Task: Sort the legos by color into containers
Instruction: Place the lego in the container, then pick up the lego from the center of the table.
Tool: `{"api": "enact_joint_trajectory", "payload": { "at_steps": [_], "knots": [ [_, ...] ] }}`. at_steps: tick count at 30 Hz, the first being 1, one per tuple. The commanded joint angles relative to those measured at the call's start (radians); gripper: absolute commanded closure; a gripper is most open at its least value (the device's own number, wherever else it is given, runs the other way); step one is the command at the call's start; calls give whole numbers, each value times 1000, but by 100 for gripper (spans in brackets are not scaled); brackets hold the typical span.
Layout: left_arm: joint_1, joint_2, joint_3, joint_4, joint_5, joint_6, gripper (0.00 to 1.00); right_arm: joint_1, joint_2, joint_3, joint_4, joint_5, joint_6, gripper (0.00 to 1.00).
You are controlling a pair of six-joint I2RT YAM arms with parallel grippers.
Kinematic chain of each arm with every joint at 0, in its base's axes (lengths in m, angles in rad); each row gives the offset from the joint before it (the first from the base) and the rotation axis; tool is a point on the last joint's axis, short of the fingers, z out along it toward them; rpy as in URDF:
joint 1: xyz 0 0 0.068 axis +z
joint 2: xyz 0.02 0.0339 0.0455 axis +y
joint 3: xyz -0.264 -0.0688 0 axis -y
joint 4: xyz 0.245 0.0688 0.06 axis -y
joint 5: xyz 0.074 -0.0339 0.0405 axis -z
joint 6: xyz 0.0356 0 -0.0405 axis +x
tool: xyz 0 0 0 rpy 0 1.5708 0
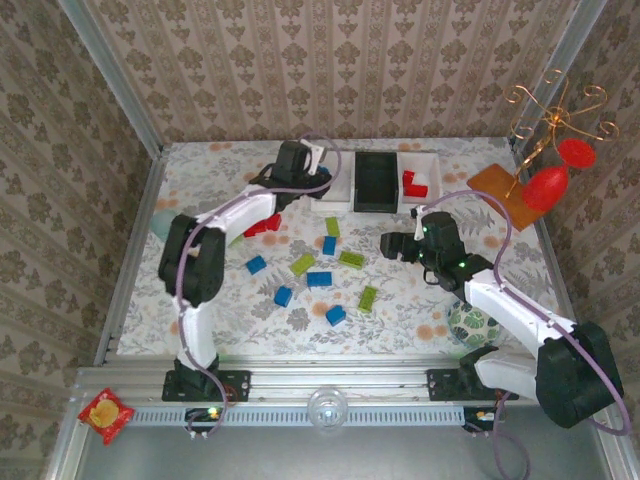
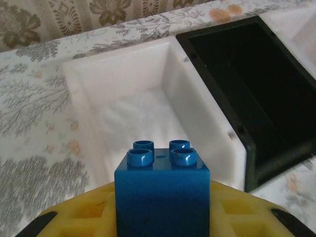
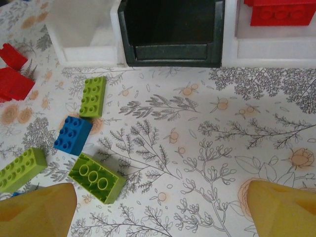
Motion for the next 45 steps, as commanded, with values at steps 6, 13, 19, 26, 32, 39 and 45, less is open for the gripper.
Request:
{"api": "enact_joint_trajectory", "payload": {
  "at_steps": [6, 13, 19, 26, 32, 39, 45],
  "knots": [
    [-5, 279, 420, -252, -100, 79, 68, -4, -37, -30, 17, 61, -17, 9],
    [-4, 288, 520, -284, -45, 66, 44, -4, -45, -37, 17, 85, -21, 9],
    [-10, 53, 225, -189, 36, 15, 33, -2, -56, -42, 19, 83, -27, 9],
    [-49, -330, -384, -31, 98, -145, 30, 2, -82, -60, 38, 80, -33, 9],
    [-145, -313, -468, -123, 30, -198, 29, 2, -70, -63, 41, 82, -29, 9],
    [-179, -180, -404, -134, -7, -183, 30, 2, -64, -67, 48, 86, -24, 9],
    [-185, -77, -339, -153, -105, -136, 34, 0, -52, -61, 44, 84, -27, 9]
  ]
}}
